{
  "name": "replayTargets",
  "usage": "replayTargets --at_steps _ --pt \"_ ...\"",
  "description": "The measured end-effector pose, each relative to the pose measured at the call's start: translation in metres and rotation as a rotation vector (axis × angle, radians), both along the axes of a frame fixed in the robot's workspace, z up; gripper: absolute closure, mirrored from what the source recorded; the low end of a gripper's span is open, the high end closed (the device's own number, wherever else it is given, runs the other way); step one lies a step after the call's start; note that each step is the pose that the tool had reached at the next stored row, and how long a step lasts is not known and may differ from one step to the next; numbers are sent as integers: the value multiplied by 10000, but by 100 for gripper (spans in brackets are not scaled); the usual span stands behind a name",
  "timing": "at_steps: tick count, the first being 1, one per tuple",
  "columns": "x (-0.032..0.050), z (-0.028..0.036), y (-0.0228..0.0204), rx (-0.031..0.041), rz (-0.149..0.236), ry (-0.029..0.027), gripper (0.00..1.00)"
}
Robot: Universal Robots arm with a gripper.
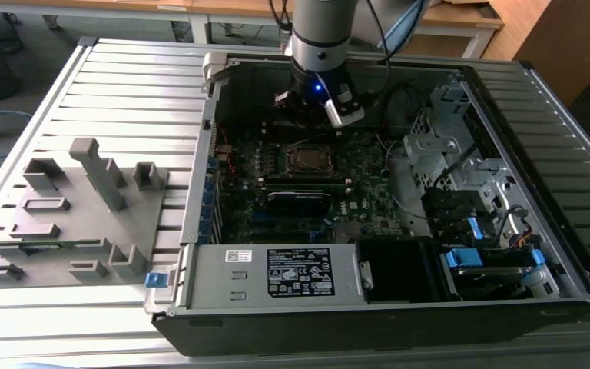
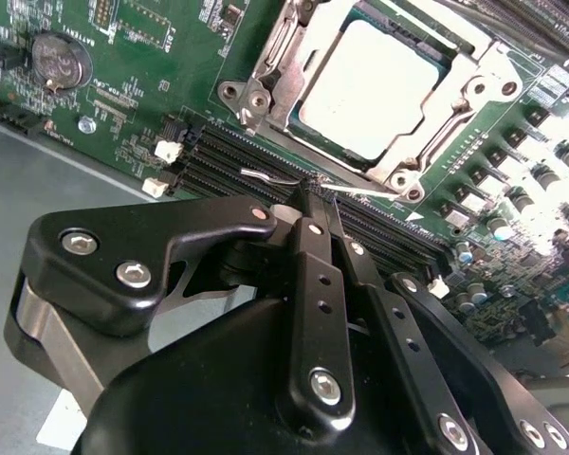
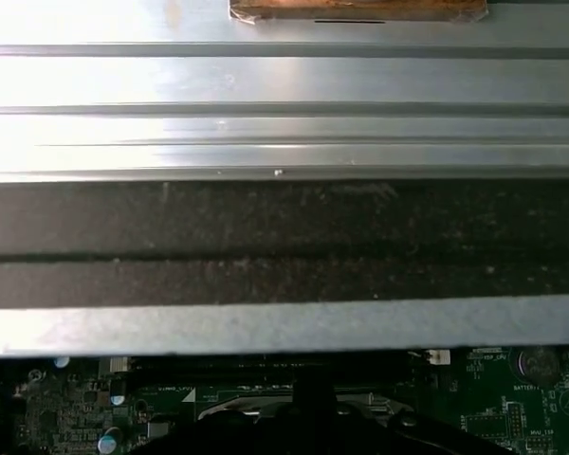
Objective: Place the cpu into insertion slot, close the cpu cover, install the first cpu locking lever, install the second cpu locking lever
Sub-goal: 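Install the first cpu locking lever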
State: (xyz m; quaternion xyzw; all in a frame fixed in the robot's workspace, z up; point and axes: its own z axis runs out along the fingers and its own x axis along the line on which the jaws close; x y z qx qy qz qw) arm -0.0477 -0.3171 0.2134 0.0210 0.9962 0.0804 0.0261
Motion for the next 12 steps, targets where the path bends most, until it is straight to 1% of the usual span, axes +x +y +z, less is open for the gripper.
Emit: replayTargets --at_steps 6,12 --pt "0 -2 0 0 -250 0 90" --pt "0 -5 0 0 -733 -1 90"
